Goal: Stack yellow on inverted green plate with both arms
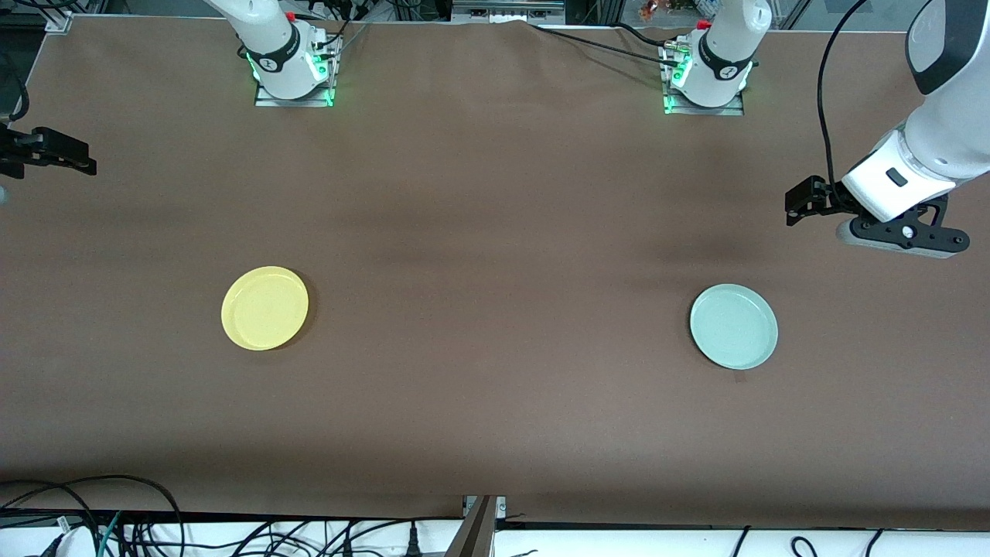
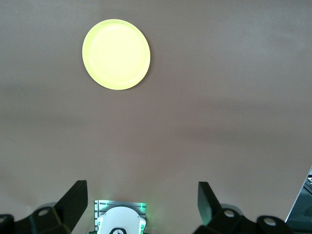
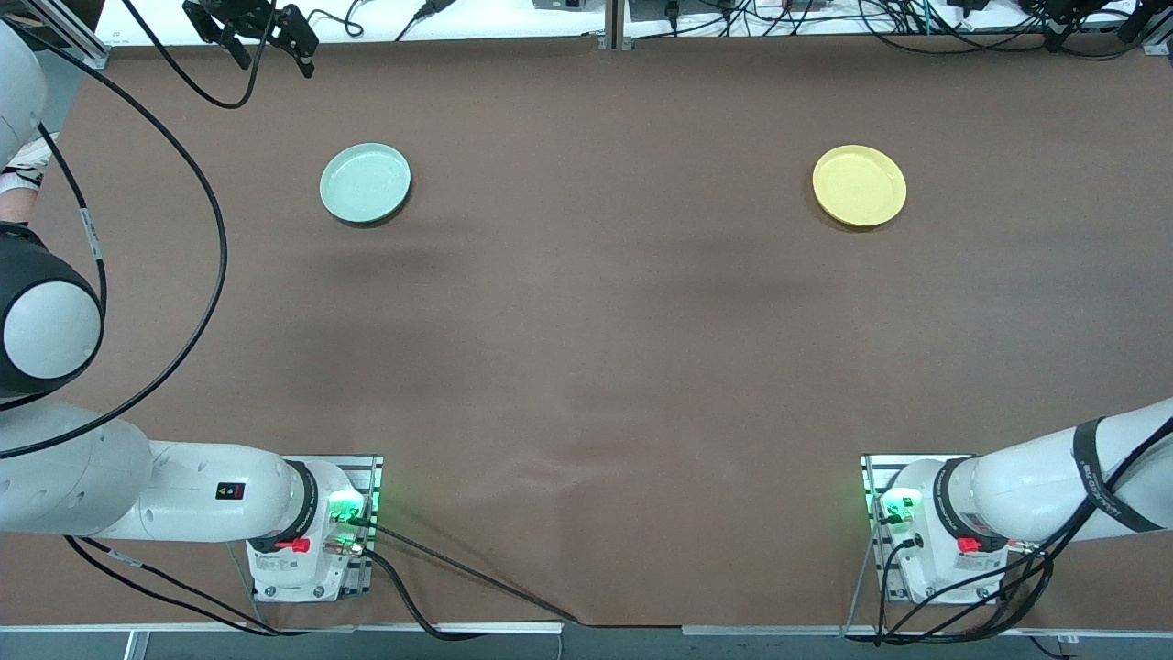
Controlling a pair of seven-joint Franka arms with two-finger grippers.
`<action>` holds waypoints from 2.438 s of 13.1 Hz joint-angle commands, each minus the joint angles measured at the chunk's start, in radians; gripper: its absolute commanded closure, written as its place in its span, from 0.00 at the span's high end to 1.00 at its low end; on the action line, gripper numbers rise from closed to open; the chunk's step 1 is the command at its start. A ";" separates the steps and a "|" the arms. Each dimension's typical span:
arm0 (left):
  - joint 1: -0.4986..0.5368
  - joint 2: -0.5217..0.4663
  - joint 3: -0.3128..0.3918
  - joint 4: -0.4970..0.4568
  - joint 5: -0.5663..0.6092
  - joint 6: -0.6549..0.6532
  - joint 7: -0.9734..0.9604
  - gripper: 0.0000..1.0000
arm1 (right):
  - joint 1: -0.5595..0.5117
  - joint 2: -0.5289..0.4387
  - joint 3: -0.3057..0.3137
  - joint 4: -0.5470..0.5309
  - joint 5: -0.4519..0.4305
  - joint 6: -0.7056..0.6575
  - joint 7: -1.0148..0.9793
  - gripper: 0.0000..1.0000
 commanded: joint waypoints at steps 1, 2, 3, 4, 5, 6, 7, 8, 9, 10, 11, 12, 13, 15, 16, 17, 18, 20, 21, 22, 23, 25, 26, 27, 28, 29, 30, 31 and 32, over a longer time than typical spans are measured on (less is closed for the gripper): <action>0.012 0.022 0.000 0.039 -0.020 -0.026 0.021 1.00 | -0.009 0.004 0.007 0.011 -0.002 0.000 0.012 1.00; 0.012 0.022 0.000 0.039 -0.020 -0.026 0.021 1.00 | -0.009 0.004 0.007 0.011 -0.002 0.000 0.012 1.00; 0.012 0.022 0.000 0.039 -0.020 -0.026 0.021 1.00 | -0.009 0.004 0.007 0.011 -0.004 0.000 0.012 1.00; 0.012 0.022 0.000 0.039 -0.020 -0.026 0.021 1.00 | -0.010 0.004 0.006 0.011 -0.004 0.000 0.012 1.00; 0.012 0.022 0.000 0.039 -0.020 -0.026 0.021 1.00 | -0.010 0.004 0.006 0.011 -0.004 -0.002 0.009 1.00; 0.012 0.022 0.000 0.039 -0.020 -0.026 0.021 1.00 | -0.009 0.003 0.006 0.011 -0.005 -0.002 0.010 1.00; 0.012 0.022 0.000 0.039 -0.019 -0.026 0.021 1.00 | -0.009 0.003 0.006 0.011 -0.005 -0.002 0.010 1.00; 0.012 0.024 0.000 0.039 -0.022 -0.026 0.024 1.00 | -0.009 0.003 0.006 0.011 -0.005 -0.003 0.009 1.00; 0.025 0.024 0.000 0.039 -0.039 -0.026 0.026 1.00 | -0.009 0.000 0.006 0.011 -0.005 -0.009 0.012 1.00; 0.035 0.031 0.000 0.039 -0.039 -0.026 0.032 1.00 | -0.007 -0.006 0.006 0.011 -0.005 -0.011 0.013 1.00; 0.035 0.054 0.000 0.050 -0.031 -0.024 0.032 1.00 | -0.007 -0.008 0.006 0.011 -0.002 -0.013 0.013 1.00; 0.037 0.071 0.000 0.067 -0.027 -0.024 0.034 1.00 | -0.007 -0.008 0.006 0.011 -0.001 -0.011 0.012 1.00; 0.038 0.082 0.000 0.070 -0.024 -0.024 0.035 1.00 | -0.007 -0.008 0.006 0.011 -0.001 -0.011 0.007 1.00; 0.061 0.117 0.003 0.070 -0.022 -0.024 0.034 1.00 | -0.007 -0.009 0.004 0.011 -0.001 -0.013 -0.002 1.00; 0.090 0.145 0.001 0.070 -0.023 -0.021 0.037 1.00 | -0.007 -0.011 0.004 0.011 -0.001 -0.013 -0.004 1.00; 0.124 0.172 0.000 0.075 -0.039 -0.015 0.038 1.00 | -0.007 -0.011 0.004 0.011 -0.001 -0.013 -0.004 1.00; 0.138 0.203 -0.003 0.084 -0.033 -0.012 0.040 1.00 | -0.007 -0.011 0.004 0.011 -0.001 -0.013 -0.004 1.00; 0.147 0.272 -0.003 0.101 -0.022 -0.003 0.041 1.00 | -0.009 -0.011 0.004 0.011 -0.001 -0.013 -0.002 1.00; 0.155 0.306 -0.003 0.101 -0.033 0.029 0.070 1.00 | -0.007 -0.011 0.004 0.011 0.001 -0.013 -0.002 1.00; 0.157 0.344 -0.003 0.101 -0.033 0.086 0.117 1.00 | -0.007 -0.011 0.006 0.013 -0.001 -0.013 -0.001 1.00; 0.161 0.381 -0.003 0.095 -0.034 0.152 0.166 1.00 | -0.007 -0.011 0.007 0.011 0.001 -0.013 0.001 1.00; 0.164 0.456 -0.003 0.087 -0.024 0.261 0.262 1.00 | -0.007 -0.010 0.006 0.011 0.002 -0.009 0.006 1.00; 0.172 0.484 -0.003 0.087 -0.020 0.316 0.285 1.00 | -0.007 -0.010 0.007 0.011 0.001 -0.011 0.009 1.00; 0.183 0.511 -0.003 0.089 -0.027 0.341 0.350 1.00 | -0.007 -0.010 0.007 0.011 0.002 -0.011 0.012 1.00; 0.192 0.548 -0.005 0.090 -0.040 0.349 0.387 1.00 | -0.007 -0.010 0.007 0.011 0.001 -0.011 0.012 1.00; 0.204 0.589 -0.005 0.095 -0.069 0.370 0.405 1.00 | -0.007 -0.008 0.007 0.011 0.002 -0.005 0.013 1.00; 0.219 0.608 -0.010 0.095 -0.073 0.390 0.429 1.00 | -0.007 -0.003 0.007 0.014 0.002 -0.002 0.012 1.00; 0.210 0.620 -0.008 0.092 -0.074 0.396 0.455 1.00 | -0.006 -0.003 0.007 0.014 0.001 -0.002 0.012 1.00; 0.224 0.651 -0.010 0.095 -0.082 0.405 0.461 1.00 | -0.007 -0.003 0.007 0.014 0.001 -0.002 0.010 1.00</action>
